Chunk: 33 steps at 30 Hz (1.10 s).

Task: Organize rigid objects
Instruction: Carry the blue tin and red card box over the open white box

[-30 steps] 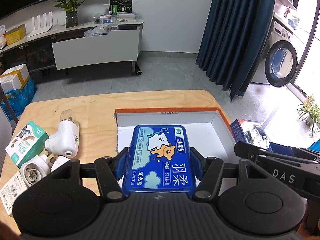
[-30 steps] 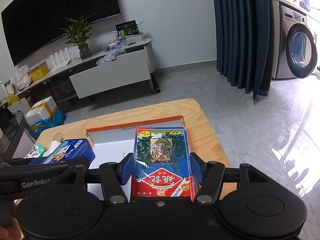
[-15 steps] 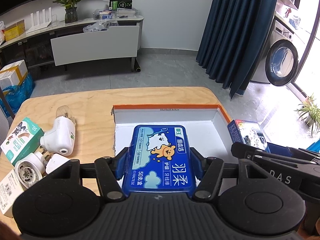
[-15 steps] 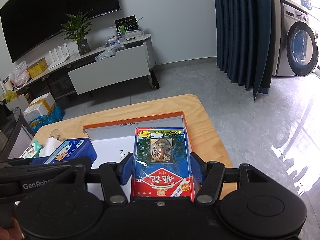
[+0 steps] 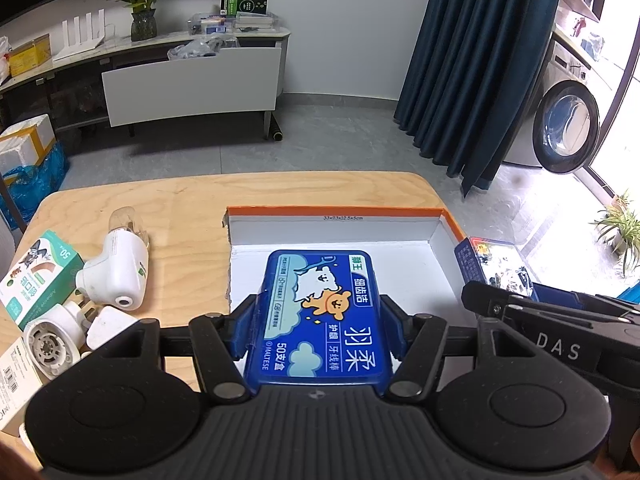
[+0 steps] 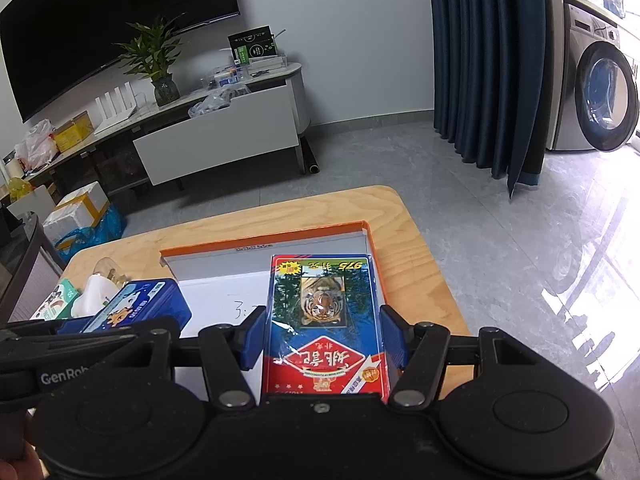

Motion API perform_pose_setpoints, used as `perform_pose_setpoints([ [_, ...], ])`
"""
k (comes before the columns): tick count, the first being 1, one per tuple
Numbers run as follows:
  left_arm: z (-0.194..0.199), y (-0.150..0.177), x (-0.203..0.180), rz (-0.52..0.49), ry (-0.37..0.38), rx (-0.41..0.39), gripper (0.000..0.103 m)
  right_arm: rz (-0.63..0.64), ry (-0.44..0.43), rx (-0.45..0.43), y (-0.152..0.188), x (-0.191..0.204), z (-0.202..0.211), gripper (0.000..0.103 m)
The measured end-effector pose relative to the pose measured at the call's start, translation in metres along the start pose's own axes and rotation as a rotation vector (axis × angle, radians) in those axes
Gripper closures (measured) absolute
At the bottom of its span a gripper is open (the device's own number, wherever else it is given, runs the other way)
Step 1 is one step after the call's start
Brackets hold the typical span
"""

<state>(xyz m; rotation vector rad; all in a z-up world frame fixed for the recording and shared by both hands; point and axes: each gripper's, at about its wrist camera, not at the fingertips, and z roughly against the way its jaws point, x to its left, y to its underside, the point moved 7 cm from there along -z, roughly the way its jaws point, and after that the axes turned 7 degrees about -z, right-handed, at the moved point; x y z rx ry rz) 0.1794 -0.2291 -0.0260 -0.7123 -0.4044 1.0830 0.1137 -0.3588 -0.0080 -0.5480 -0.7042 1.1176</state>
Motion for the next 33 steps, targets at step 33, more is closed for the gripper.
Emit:
perform_pose_setpoints([
  [33,-0.025,-0.001,0.017,0.022,-0.018,0.037,0.040,0.036,-0.002,0.059,-0.010,0.013,-0.050,0.032],
])
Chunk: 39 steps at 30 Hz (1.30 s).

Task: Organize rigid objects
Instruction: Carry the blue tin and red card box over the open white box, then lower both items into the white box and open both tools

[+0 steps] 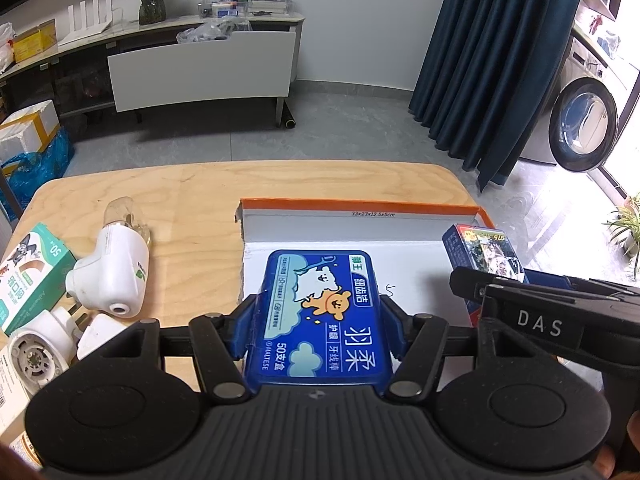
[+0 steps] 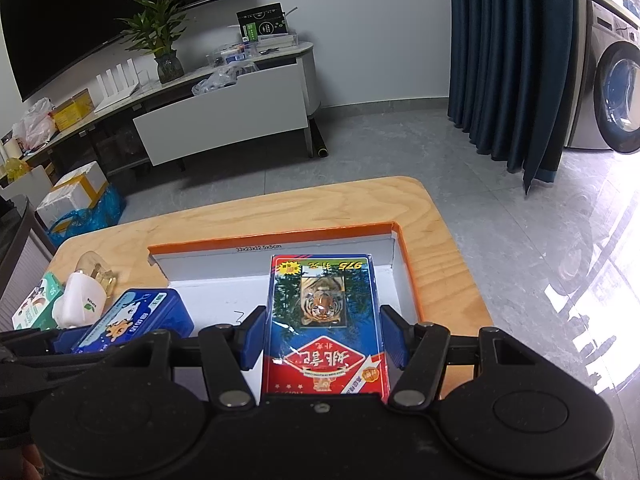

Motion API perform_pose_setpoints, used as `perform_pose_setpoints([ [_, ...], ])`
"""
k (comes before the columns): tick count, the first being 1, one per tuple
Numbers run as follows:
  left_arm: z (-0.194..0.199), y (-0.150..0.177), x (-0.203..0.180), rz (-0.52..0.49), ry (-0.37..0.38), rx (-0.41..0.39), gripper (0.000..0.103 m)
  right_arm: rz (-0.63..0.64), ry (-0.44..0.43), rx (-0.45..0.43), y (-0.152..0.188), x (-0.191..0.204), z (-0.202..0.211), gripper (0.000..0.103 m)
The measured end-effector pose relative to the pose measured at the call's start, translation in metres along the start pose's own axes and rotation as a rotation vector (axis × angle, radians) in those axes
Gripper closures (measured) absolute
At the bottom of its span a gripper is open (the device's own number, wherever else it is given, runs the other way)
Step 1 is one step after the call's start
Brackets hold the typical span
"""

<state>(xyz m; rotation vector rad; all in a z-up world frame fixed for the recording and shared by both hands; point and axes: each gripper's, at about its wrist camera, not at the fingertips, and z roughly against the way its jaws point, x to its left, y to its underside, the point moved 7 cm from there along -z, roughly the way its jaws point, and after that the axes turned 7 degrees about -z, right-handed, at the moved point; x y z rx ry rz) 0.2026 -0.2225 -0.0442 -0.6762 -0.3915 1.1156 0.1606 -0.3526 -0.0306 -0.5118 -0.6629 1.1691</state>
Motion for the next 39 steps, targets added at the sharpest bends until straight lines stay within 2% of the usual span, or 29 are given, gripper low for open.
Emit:
perform_pose_setpoints([
  [16,-0.014,-0.006,0.002,0.001,-0.006,0.011,0.039,-0.004,0.010,0.019,-0.010,-0.001,-0.020,0.030],
  [24,-0.029,-0.007,-0.008,-0.022,0.014,0.020,0.040,-0.021,0.016,-0.058,-0.019,-0.010,0.005,0.030],
  [26,-0.034,-0.007,-0.013,-0.024,0.039,0.028,0.039,-0.025,0.018,-0.074,-0.019,-0.012,0.015,0.027],
  [27,-0.036,-0.008,-0.016,-0.032,0.053,0.029,0.037,-0.026,0.019,-0.081,-0.019,-0.013,0.019,0.026],
  [28,-0.036,-0.007,-0.019,-0.037,0.067,0.030,0.028,-0.026,0.019,-0.084,-0.018,-0.014,0.022,0.026],
  [31,-0.027,-0.006,-0.021,-0.046,0.074,0.018,0.025,-0.025,0.032,-0.094,-0.016,-0.016,0.031,0.026],
  [35,-0.006,-0.004,-0.015,-0.055,0.027,-0.007,0.017,-0.038,0.023,-0.097,-0.010,-0.018,0.044,0.025],
  [39,0.013,0.003,-0.006,-0.046,-0.013,-0.011,0.012,-0.042,0.018,-0.098,-0.001,-0.015,0.054,0.025],
])
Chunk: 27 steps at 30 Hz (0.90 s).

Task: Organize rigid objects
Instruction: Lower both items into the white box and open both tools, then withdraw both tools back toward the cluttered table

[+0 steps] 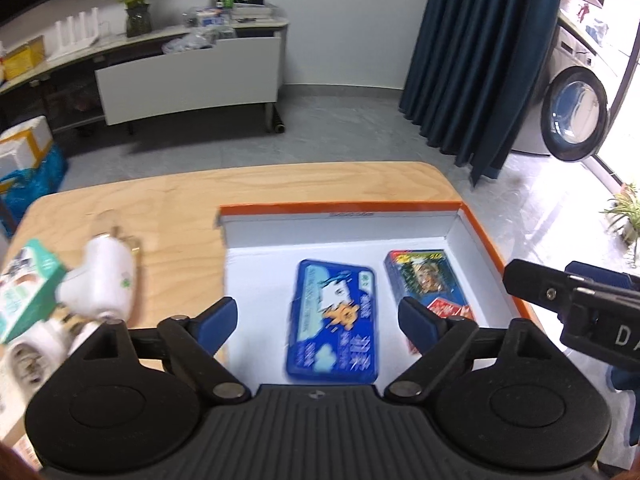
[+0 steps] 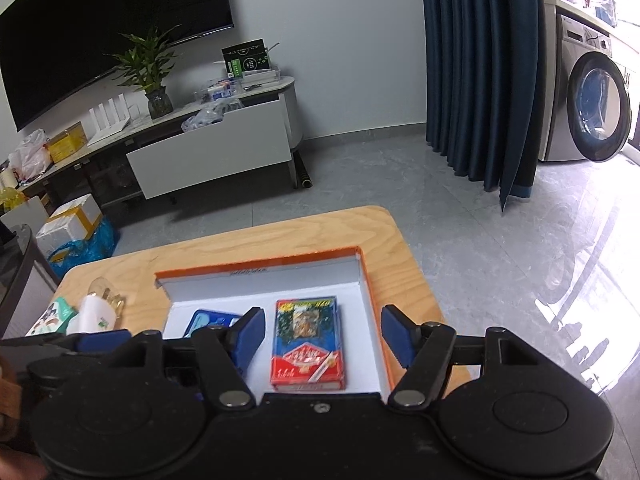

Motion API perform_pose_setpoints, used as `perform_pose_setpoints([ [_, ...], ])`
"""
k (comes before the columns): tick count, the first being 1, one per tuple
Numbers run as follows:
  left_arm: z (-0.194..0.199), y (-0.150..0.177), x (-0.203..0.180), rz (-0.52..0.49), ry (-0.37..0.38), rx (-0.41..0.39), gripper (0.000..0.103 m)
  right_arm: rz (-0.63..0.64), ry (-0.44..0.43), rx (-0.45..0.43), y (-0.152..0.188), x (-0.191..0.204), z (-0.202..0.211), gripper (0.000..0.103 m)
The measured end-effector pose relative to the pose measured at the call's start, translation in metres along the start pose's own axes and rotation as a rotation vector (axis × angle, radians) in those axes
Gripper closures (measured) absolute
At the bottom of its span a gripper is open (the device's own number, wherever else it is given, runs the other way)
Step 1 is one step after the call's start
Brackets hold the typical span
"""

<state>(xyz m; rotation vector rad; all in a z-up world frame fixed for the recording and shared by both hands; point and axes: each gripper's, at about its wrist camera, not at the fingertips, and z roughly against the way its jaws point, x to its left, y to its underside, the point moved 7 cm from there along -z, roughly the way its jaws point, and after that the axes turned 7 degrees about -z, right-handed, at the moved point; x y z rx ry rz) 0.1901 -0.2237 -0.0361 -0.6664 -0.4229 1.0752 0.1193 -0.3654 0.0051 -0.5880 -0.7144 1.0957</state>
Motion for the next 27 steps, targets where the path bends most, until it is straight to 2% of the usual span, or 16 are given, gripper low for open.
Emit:
perform_pose_setpoints([
  [8,0.031,0.014,0.015,0.025,-0.061,-0.009,0.008,-0.003,-0.002,0.005,0.023,0.010,0.019,0.023],
  [11,0.039,0.020,0.018,0.034,-0.055,-0.011,0.007,-0.008,-0.002,0.001,0.027,0.014,0.025,0.018],
  [20,0.062,0.037,0.024,0.058,-0.073,-0.032,0.002,-0.028,-0.009,-0.013,0.037,0.019,0.038,0.013],
  [27,0.074,0.051,0.034,0.063,-0.099,-0.036,0.001,-0.029,-0.019,0.029,0.055,0.027,0.040,0.013],
])
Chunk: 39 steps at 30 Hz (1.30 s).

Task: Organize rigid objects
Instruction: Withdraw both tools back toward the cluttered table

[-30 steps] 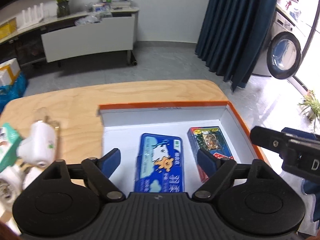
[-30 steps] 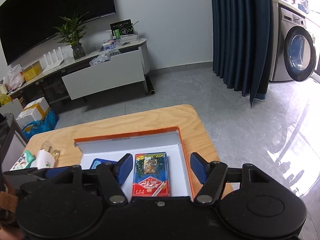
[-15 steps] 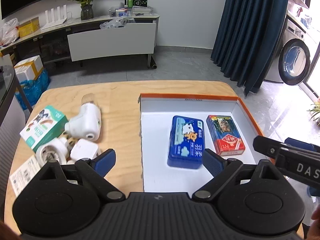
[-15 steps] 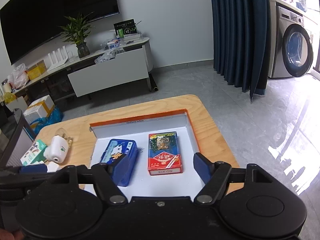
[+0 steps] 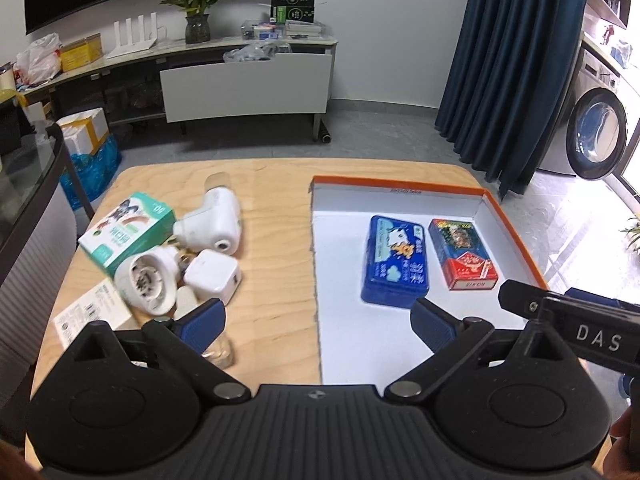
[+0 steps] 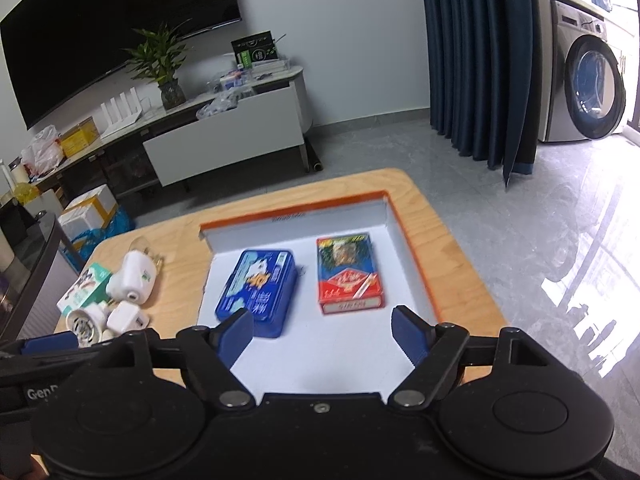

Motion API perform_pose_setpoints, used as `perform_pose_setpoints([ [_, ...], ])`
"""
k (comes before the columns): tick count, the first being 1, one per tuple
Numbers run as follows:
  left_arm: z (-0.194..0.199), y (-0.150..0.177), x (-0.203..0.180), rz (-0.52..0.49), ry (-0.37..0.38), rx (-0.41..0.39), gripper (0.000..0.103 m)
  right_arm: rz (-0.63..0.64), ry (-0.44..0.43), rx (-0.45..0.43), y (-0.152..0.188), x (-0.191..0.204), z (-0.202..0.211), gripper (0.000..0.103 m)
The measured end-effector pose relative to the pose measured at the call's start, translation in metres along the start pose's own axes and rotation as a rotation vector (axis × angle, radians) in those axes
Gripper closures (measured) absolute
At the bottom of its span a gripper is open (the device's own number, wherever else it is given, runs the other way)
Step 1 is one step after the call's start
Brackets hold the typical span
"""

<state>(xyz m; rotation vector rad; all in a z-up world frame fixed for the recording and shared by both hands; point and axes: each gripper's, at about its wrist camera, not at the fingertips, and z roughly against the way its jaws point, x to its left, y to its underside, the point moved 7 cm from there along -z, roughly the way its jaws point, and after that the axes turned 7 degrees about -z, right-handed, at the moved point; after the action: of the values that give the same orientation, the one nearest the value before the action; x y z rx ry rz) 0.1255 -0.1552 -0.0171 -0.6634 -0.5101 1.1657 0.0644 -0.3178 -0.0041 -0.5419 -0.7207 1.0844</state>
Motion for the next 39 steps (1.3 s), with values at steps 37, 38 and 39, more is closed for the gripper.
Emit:
perform_pose_setpoints([
  [37,0.045,0.054,0.088,0.109,-0.115,0.011,0.000,0.186,-0.113,0.113,0.062,0.093,0.003,0.013],
  [38,0.046,0.055,0.090,0.111,-0.119,0.011,0.000,0.190,-0.114,0.115,0.063,0.095,0.003,0.013],
  [39,0.046,0.056,0.092,0.113,-0.122,0.012,0.000,0.194,-0.116,0.116,0.064,0.098,0.003,0.013],
])
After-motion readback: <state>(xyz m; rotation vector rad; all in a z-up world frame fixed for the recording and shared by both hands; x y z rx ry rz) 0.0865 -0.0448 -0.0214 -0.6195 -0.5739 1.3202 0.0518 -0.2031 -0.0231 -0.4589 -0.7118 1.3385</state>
